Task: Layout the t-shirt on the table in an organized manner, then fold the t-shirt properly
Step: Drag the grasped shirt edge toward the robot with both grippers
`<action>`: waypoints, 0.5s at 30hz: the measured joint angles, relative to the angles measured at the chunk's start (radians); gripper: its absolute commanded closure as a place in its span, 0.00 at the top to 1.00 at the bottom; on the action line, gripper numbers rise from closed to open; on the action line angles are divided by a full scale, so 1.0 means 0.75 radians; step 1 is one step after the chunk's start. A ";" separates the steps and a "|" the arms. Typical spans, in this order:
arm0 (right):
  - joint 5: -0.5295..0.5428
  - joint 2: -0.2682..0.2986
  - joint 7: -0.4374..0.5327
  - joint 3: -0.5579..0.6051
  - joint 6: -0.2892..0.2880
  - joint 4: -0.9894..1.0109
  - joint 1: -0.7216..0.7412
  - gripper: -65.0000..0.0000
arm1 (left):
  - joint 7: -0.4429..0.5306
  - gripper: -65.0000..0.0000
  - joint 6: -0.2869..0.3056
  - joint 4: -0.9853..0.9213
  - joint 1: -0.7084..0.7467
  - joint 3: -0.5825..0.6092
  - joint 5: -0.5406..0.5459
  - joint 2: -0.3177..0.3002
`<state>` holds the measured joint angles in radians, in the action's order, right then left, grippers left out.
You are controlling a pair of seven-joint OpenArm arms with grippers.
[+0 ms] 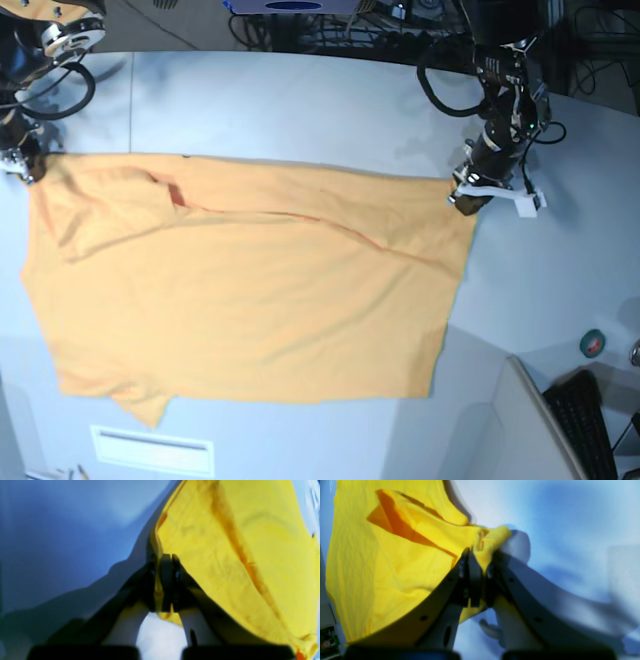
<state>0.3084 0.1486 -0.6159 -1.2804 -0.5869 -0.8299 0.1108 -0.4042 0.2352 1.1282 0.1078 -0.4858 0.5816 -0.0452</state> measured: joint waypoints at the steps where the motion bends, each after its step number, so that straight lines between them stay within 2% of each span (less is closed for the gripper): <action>1: 0.010 0.001 -0.018 0.001 -0.010 -0.002 -0.013 0.00 | 0.002 0.00 -0.003 0.028 0.028 0.000 -0.002 -0.004; 5: 0.060 -0.001 -0.048 0.000 -0.043 -0.008 -0.069 0.00 | -0.014 0.00 -0.004 0.144 0.162 0.000 -0.006 -0.025; 10: 0.133 -0.001 -0.026 0.003 -0.086 -0.018 -0.175 0.00 | -0.008 0.00 0.001 0.232 0.305 0.002 -0.003 -0.036; 12: 0.121 -0.006 -0.026 0.003 -0.125 -0.050 -0.217 0.00 | 0.002 0.00 0.008 0.237 0.329 0.002 0.003 -0.037; 13: 0.088 -0.026 -0.025 0.003 -0.159 -0.097 -0.242 0.00 | 0.007 0.00 0.008 0.237 0.335 0.002 0.005 -0.039; 15: 0.056 -0.089 -0.032 0.002 -0.181 -0.220 -0.292 0.00 | 0.008 0.00 0.006 0.239 0.341 0.001 0.004 -0.040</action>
<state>0.3508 0.0818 -0.6399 -1.2789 -0.7227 -0.9951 -0.1081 -0.3985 0.2398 1.3075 0.3634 -0.4850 0.5846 -0.0750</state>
